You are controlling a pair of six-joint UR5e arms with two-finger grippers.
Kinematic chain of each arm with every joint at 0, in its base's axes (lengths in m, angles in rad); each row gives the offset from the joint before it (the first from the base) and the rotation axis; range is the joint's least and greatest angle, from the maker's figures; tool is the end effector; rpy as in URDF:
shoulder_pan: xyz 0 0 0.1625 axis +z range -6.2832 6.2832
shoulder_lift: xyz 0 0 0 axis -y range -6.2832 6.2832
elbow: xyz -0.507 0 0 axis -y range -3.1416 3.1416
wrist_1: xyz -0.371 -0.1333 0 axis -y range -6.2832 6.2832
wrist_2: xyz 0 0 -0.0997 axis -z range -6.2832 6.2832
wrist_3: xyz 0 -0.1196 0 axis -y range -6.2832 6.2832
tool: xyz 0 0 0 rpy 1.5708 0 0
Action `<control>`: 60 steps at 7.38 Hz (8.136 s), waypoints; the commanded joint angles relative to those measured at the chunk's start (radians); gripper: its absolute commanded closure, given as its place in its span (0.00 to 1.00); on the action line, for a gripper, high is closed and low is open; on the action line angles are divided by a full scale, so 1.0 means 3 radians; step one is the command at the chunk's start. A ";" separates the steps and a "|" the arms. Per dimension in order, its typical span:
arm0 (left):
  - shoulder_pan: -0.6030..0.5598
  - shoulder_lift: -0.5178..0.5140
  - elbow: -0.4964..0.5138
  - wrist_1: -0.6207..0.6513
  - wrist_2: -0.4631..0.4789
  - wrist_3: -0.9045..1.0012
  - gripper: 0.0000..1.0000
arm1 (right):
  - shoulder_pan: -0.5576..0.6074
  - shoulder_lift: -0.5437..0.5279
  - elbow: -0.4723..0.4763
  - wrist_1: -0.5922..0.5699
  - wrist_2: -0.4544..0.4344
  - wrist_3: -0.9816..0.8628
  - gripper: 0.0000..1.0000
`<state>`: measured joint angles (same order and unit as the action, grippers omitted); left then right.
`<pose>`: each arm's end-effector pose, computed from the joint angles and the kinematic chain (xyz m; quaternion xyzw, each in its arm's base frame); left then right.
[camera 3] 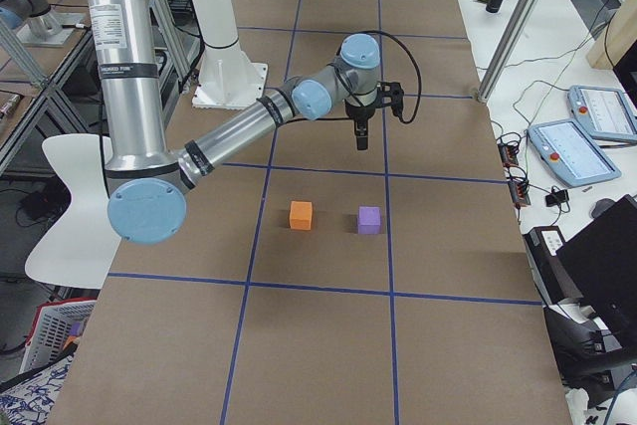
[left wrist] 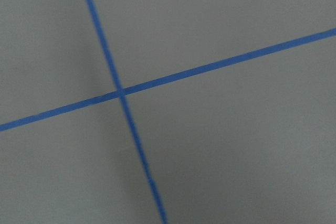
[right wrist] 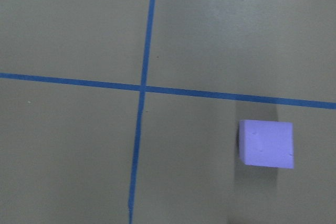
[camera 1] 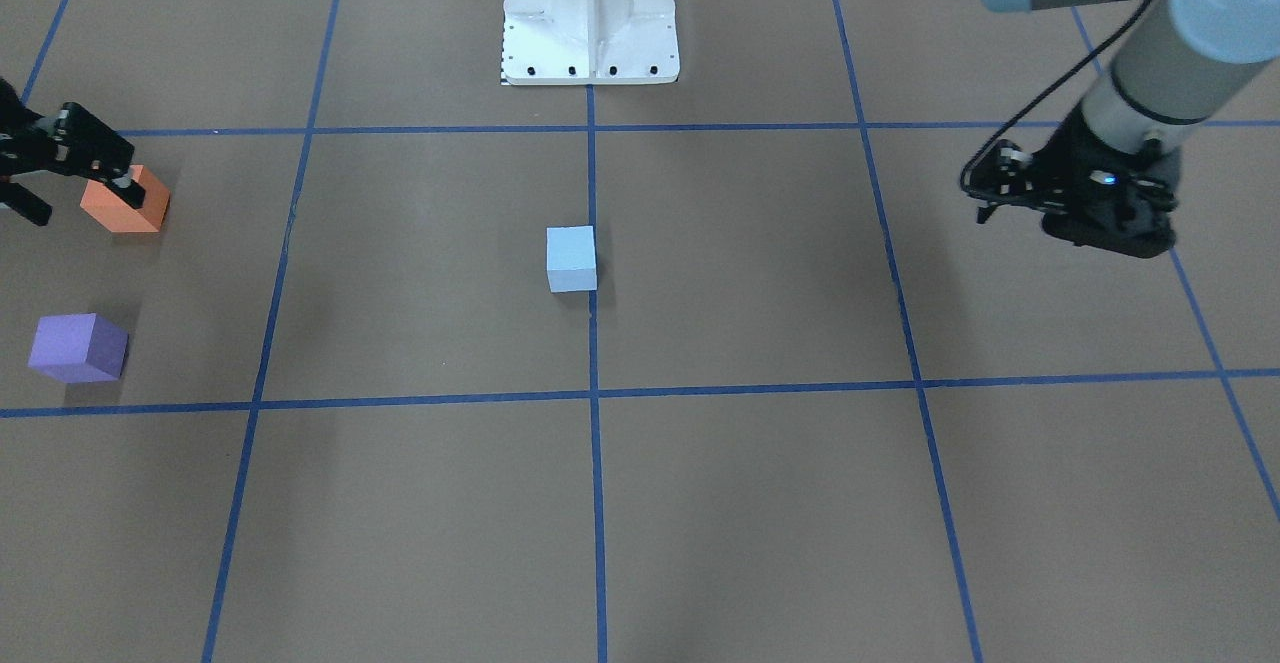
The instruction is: Place blue block between orange and purple blocks
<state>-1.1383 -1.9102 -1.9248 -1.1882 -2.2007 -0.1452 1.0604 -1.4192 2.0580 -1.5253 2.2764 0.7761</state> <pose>0.1855 -0.5517 0.4650 0.0539 0.3353 0.1819 0.9228 -0.2001 -0.4715 0.4500 0.0567 -0.4493 0.0022 0.8916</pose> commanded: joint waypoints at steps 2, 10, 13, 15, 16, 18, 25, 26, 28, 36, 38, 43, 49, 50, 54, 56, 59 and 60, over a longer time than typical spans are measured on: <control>-0.1086 0.0542 0.0503 -0.0058 -0.0195 0.1497 0.01 | -0.1271 0.0832 -0.0165 -0.0039 -0.0948 0.1302 0.00; -0.1549 0.1101 0.0766 -0.0335 -0.0201 0.1936 0.00 | -0.2015 0.2103 -0.1777 -0.0014 -0.1769 0.1571 0.00; -0.1549 0.1101 0.0776 -0.0335 -0.0201 0.1931 0.00 | -0.2103 0.2092 -0.1946 -0.0003 -0.1846 0.1514 0.10; -0.1549 0.1101 0.0781 -0.0335 -0.0201 0.1931 0.00 | -0.2098 0.2123 -0.1916 -0.0003 -0.1825 0.1509 1.00; -0.1549 0.1101 0.0776 -0.0335 -0.0201 0.1931 0.00 | -0.2062 0.2113 -0.1835 -0.0008 -0.1815 0.1509 1.00; -0.1549 0.1101 0.0786 -0.0335 -0.0201 0.1926 0.00 | -0.1727 0.1940 -0.1549 -0.0029 -0.1531 0.1372 1.00; -0.1549 0.1126 0.0746 -0.0345 -0.0324 0.1844 0.00 | 0.0282 -0.0191 -0.0668 0.0012 -0.0154 -0.0892 1.00; -0.1549 0.1126 0.0746 -0.0345 -0.0329 0.1839 0.00 | 0.0351 -0.0537 -0.0668 0.0194 -0.0103 -0.0965 1.00; -0.1549 0.1126 0.0746 -0.0345 -0.0339 0.1839 0.00 | 0.0331 -0.0985 -0.0683 0.1270 -0.0092 -0.0103 1.00; -0.1549 0.1126 0.0771 -0.0345 -0.0416 0.1839 0.00 | -0.0573 -0.1119 -0.1245 0.2384 -0.0818 0.0496 1.00; -0.1549 0.1126 0.0771 -0.0345 -0.0416 0.1839 0.00 | -0.0671 -0.1119 -0.1246 0.2390 -0.0925 0.0491 0.56; -0.1549 0.1126 0.0771 -0.0345 -0.0416 0.1839 0.00 | -0.0229 -0.1180 -0.1005 0.2272 -0.0325 0.0054 0.00; -0.1549 0.1126 0.0746 -0.0345 -0.0421 0.1839 0.00 | 0.1213 -0.1013 -0.0296 -0.0151 0.0205 -0.2326 0.00; -0.1549 0.1126 0.0746 -0.0345 -0.0416 0.1839 0.00 | 0.1307 -0.1143 -0.0376 -0.0293 0.0154 -0.2665 0.01; -0.1544 0.1090 0.0776 -0.0345 -0.0416 0.1839 0.00 | 0.1344 -0.1190 -0.0387 -0.0172 0.0159 -0.2551 0.00; -0.1544 0.1075 0.0746 -0.0345 -0.0416 0.1844 0.00 | 0.1344 -0.1180 -0.0382 -0.0172 0.0159 -0.2551 0.00; -0.1549 0.1090 0.0735 -0.0380 -0.0416 0.1885 0.00 | 0.1338 -0.1180 -0.0382 -0.0167 0.0159 -0.2551 0.00; -0.1549 0.1095 0.0740 -0.0462 -0.0416 0.1890 0.00 | 0.1338 -0.1180 -0.0382 -0.0167 0.0159 -0.2551 0.00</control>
<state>-1.6028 -1.5847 -1.7035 -1.3048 -2.3255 0.4190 1.4621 -1.7734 1.9435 -1.5756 2.3240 0.0107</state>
